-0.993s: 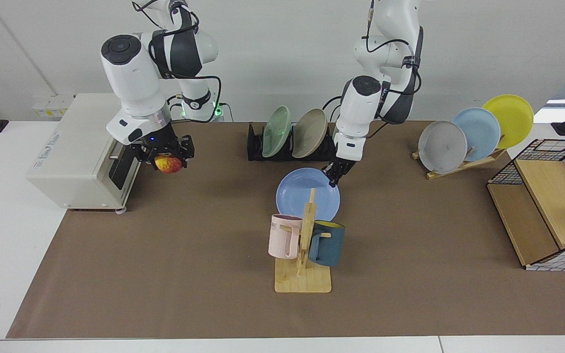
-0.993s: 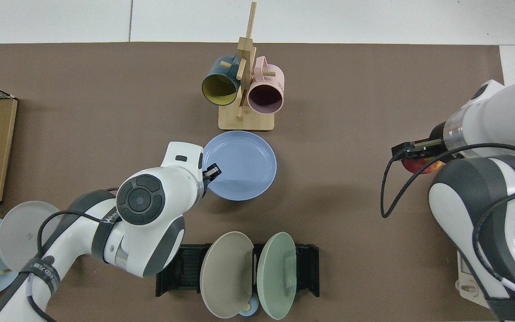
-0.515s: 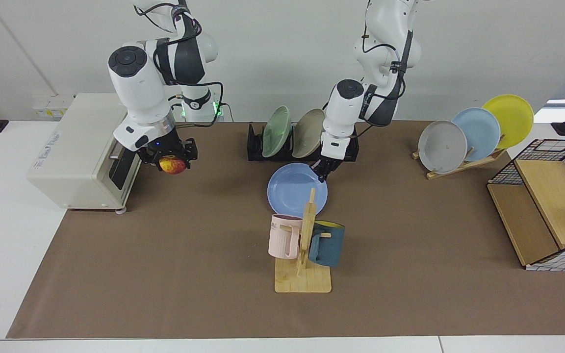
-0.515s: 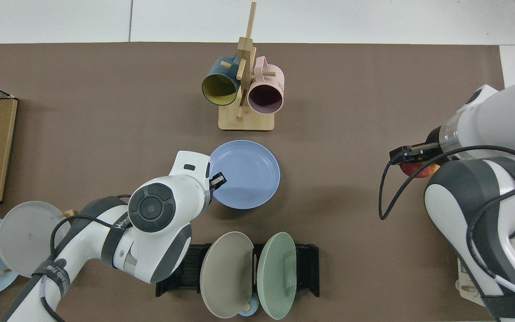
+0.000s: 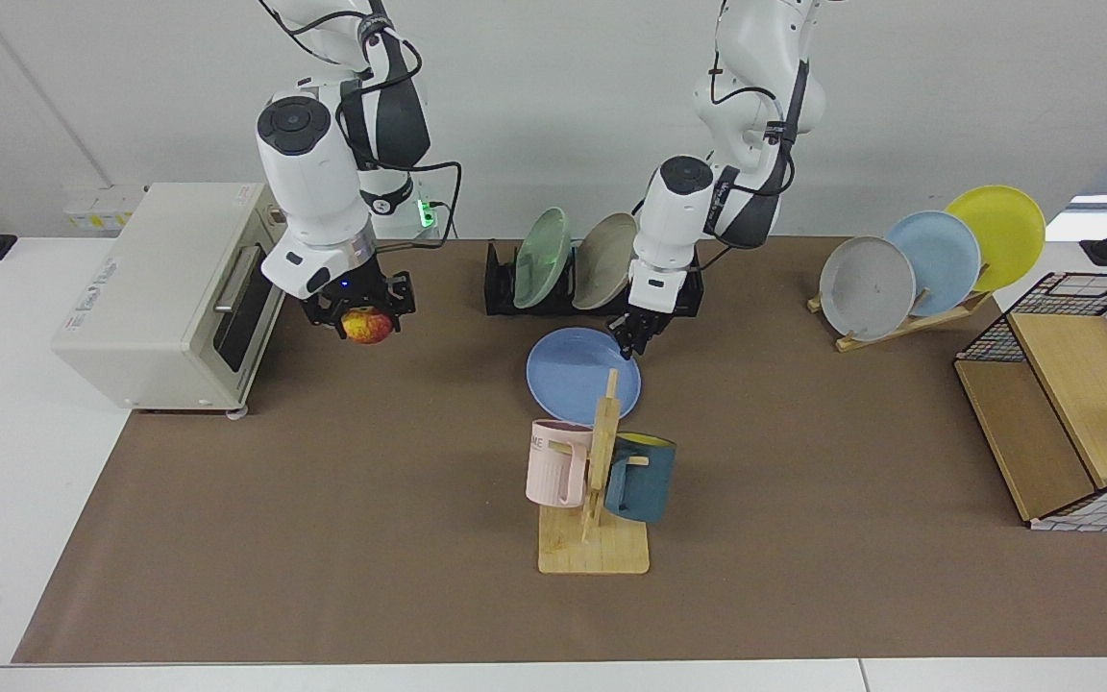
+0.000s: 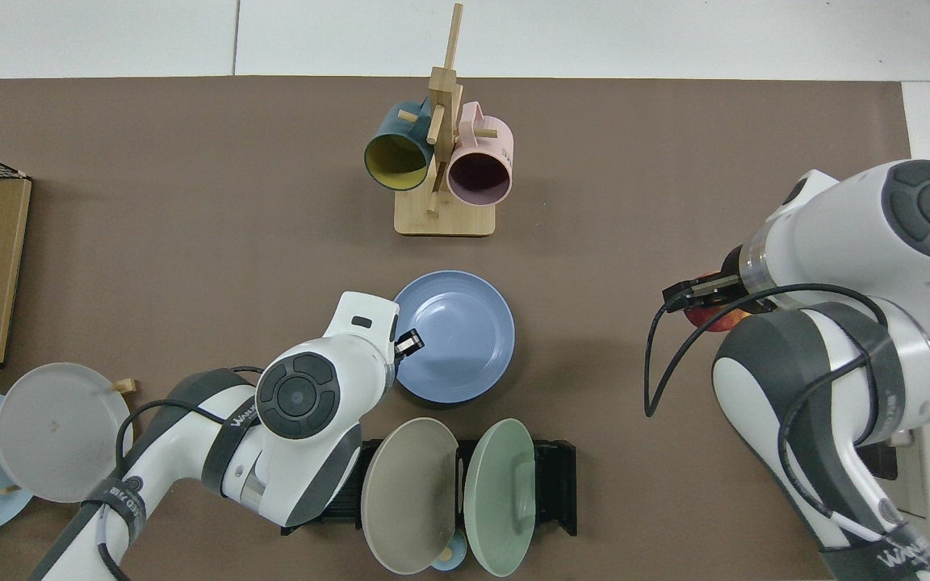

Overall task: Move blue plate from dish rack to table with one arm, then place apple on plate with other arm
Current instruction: 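Lower the blue plate onto the table and open the left gripper, then carry the apple over the plate with the right gripper while the left gripper withdraws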

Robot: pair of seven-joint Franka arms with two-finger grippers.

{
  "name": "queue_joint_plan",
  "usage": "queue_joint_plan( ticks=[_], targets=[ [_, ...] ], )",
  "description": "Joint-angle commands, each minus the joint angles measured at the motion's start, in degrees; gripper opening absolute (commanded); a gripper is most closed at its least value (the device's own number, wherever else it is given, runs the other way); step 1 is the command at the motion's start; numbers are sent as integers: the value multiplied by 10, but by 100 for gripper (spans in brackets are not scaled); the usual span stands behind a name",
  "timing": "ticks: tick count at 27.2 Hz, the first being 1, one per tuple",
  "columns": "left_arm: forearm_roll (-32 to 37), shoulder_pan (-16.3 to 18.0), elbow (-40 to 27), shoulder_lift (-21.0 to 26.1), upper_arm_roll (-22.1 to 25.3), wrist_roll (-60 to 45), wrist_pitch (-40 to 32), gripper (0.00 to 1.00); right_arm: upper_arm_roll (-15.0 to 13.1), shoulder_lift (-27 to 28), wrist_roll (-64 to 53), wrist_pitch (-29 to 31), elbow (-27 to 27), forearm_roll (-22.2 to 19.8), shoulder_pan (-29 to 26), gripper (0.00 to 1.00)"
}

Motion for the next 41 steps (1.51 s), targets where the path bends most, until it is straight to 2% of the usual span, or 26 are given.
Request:
queue_joint_plan(
  ticks=[1, 6, 11, 15, 21, 24, 31, 39, 41],
  targets=[
    [12, 0, -8, -4, 9, 11, 10, 100, 0, -5, -7, 19, -10, 8, 4, 0],
    [36, 4, 16, 1, 24, 33, -11, 100, 0, -5, -8, 21, -10, 28, 4, 0],
    [85, 8, 48, -7, 39, 38, -76, 100, 1, -4, -4, 22, -9, 29, 8, 0],
    [89, 14, 67, -17, 50, 85, -132, 100, 1, -5, 6, 33, -8, 29, 37, 0],
    [73, 15, 99, -46, 87, 178, -228, 100, 1, 6, 138, 40, -4, 25, 101, 0],
    [44, 30, 122, -64, 102, 244, -283, 100, 0, 19, 189, 61, -3, 26, 137, 0],
    [23, 34, 234, -64, 150, 397, -460, 100, 1, 59, 297, 113, 2, 28, 201, 0],
    [28, 35, 264, -84, 201, 460, -511, 100, -1, 119, 351, 152, 24, 19, 265, 0],
    [29, 47, 268, -91, 213, 483, -519, 100, -1, 139, 359, 170, 25, 18, 277, 0]
  ],
)
